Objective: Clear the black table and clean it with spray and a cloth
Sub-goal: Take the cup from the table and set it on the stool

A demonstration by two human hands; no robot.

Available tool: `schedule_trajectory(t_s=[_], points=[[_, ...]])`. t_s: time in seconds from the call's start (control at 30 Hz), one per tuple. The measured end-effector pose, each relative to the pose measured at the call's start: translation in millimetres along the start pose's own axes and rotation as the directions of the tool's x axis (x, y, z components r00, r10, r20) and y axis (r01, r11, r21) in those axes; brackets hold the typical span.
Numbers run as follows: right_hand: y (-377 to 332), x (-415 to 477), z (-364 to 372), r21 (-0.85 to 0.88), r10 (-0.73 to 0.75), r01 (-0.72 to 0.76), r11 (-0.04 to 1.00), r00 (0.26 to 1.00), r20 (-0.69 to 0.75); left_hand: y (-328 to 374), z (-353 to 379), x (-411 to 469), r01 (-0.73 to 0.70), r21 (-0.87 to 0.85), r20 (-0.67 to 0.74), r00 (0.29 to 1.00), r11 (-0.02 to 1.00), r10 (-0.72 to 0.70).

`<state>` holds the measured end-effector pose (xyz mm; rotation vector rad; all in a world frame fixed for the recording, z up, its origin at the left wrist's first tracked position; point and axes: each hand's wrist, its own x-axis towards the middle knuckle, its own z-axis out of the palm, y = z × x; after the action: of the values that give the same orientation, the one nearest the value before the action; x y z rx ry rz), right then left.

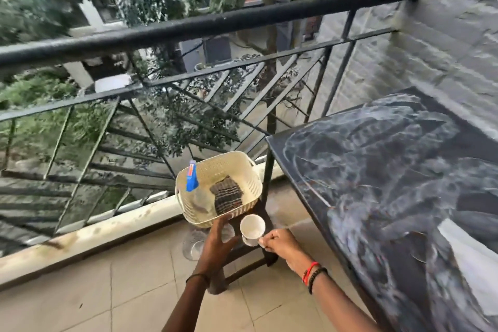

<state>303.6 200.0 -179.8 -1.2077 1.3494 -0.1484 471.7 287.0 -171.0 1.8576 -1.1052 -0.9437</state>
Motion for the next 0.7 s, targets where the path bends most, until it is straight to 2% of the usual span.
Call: schedule_trajectory(t_s=[0.23, 0.27, 0.5, 0.7], points=[[60, 69, 44, 0.009, 0.044, -0.044, 0.999, 0.992, -0.116, -69, 9, 8, 0.127, -0.057, -0.112, 0.985, 0.99, -0.133], [82, 92, 64, 0.009, 0.049, -0.048, 0.999, 0.994, -0.1, -101, 16, 12, 0.139, -0.048, -0.136, 0.98, 0.989, -0.144], [100, 117, 67, 0.065, 0.069, -0.059, 0.996, 0.984, -0.167, -100, 15, 25, 0.076, -0.048, -0.142, 0.986, 0.996, -0.082], [104, 115, 72, 0.148, 0.055, -0.033, 0.988, 0.988, -0.144, -95, 13, 26, 0.054, -0.051, -0.148, 0.987, 0.997, -0.061]])
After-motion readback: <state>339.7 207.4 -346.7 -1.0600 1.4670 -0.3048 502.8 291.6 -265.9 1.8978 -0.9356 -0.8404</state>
